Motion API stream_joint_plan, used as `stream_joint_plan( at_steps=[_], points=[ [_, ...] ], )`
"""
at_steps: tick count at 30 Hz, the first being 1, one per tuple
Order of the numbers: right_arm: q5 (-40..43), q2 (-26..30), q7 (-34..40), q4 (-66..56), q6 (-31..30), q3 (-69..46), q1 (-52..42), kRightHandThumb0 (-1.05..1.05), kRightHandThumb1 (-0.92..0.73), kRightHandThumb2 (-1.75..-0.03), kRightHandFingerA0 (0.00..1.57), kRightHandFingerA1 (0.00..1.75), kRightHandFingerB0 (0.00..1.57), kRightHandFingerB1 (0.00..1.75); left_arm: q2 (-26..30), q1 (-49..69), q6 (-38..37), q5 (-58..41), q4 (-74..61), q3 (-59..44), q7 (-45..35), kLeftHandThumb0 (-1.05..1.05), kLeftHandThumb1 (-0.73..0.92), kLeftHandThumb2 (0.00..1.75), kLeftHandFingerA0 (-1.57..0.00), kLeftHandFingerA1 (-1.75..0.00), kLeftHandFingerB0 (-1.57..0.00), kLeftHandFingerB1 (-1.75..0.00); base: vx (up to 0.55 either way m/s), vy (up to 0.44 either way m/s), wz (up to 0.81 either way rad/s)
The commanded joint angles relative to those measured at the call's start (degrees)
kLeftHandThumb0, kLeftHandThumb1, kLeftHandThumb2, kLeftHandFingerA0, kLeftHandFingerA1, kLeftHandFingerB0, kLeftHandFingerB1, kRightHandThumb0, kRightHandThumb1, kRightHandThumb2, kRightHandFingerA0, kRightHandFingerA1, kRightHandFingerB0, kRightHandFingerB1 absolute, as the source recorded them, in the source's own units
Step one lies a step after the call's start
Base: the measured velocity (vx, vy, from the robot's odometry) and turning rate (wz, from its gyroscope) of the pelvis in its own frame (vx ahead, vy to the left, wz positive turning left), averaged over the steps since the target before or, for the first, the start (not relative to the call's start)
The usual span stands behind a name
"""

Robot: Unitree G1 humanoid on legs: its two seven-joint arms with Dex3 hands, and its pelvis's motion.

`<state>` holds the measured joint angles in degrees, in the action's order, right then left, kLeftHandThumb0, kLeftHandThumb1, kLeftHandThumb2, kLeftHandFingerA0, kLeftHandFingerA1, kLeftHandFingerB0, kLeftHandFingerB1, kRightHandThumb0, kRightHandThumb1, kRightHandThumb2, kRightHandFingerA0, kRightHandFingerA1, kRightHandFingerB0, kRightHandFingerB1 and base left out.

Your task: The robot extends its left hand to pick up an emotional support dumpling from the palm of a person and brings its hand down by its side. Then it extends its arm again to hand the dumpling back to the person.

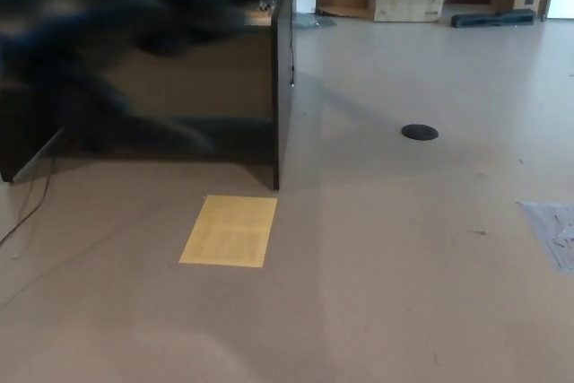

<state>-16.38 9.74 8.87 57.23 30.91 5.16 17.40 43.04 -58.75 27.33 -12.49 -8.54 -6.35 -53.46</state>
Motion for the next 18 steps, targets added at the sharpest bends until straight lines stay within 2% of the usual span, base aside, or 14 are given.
stream_joint_plan(
  at_steps=[1,2,5,6,9,11,13,14,17,18],
  points=[
    [0.27,0.94,0.64,0.25,0.33,-0.09,-0.82,-0.55,-0.61,-0.97,0.87,0.72,0.52,0.60,2.62,11.50,-8.44,-1.98,5.40,-9.22,-0.78,-0.76,0.45,0.83,-0.01,-0.15,0.00,0.00,0.00,0.000,0.00],
    [0.39,0.85,0.85,0.80,1.39,-0.16,-0.91,-0.55,-0.61,-0.97,0.87,0.72,0.52,0.60,1.54,19.50,-10.18,-4.34,6.84,-14.73,-1.61,-0.76,0.45,0.83,-0.01,-0.15,0.00,0.00,0.00,0.000,0.00],
    [0.67,0.48,0.85,1.13,1.49,-0.28,-0.99,-0.54,-0.60,-0.97,0.89,0.73,0.49,0.59,0.13,26.07,-12.44,-5.01,6.30,-17.87,-1.81,-0.75,0.44,0.82,-0.02,-0.19,0.00,0.00,0.00,0.000,0.00],
    [0.74,0.41,0.82,1.26,1.66,-0.30,-1.38,-0.49,-0.72,-0.62,0.89,0.57,0.51,0.42,-3.12,34.87,-14.20,-4.68,4.59,-20.44,-0.64,-0.74,0.43,0.83,-0.01,-0.19,0.00,0.00,0.00,0.000,0.00],
    [0.42,0.50,1.24,1.15,1.78,-0.15,-1.81,-0.49,-0.72,-0.63,0.87,0.55,0.50,0.41,-8.98,47.91,-19.25,-3.89,7.00,-23.64,1.07,-0.70,0.41,0.80,0.00,-0.21,0.00,0.00,0.00,0.000,0.00],
    [0.43,0.51,1.25,1.17,1.79,-0.13,-1.81,-0.49,-0.72,-0.63,0.87,0.55,0.50,0.41,-9.03,48.24,-19.47,-4.04,6.80,-23.67,1.18,-0.70,0.41,0.80,0.00,-0.21,0.00,0.00,0.00,0.000,0.00],
    [0.44,0.17,1.63,1.44,1.48,-0.14,-1.29,-0.51,-0.72,-0.63,0.88,0.57,0.48,0.40,-14.07,55.07,-25.06,-1.48,13.01,-24.73,5.90,-0.66,0.41,0.76,-0.01,-0.24,0.00,0.00,0.00,0.000,0.00],
    [0.52,0.18,1.64,1.59,1.32,-0.21,-0.96,-0.51,-0.72,-0.63,0.87,0.56,0.48,0.40,-17.48,58.59,-29.48,1.05,16.42,-24.66,10.54,-0.55,0.35,0.72,0.00,-0.34,0.00,-0.10,0.00,0.000,0.00],
    [0.57,0.17,1.65,1.67,1.27,-0.26,-0.80,-0.51,-0.72,-0.63,0.87,0.56,0.48,0.40,-18.75,59.91,-31.80,1.94,17.76,-24.52,12.43,-0.55,0.35,0.72,0.00,-0.34,0.00,-0.10,0.00,0.000,0.00],
    [0.60,0.07,1.80,1.67,1.26,-0.32,-0.54,-0.49,-0.71,-0.62,0.86,0.57,0.49,0.40,-20.55,61.53,-35.05,3.06,21.51,-24.56,15.24,-0.49,0.33,0.67,-0.06,-0.41,-0.04,-0.21,0.00,0.000,0.00]
  ],
)
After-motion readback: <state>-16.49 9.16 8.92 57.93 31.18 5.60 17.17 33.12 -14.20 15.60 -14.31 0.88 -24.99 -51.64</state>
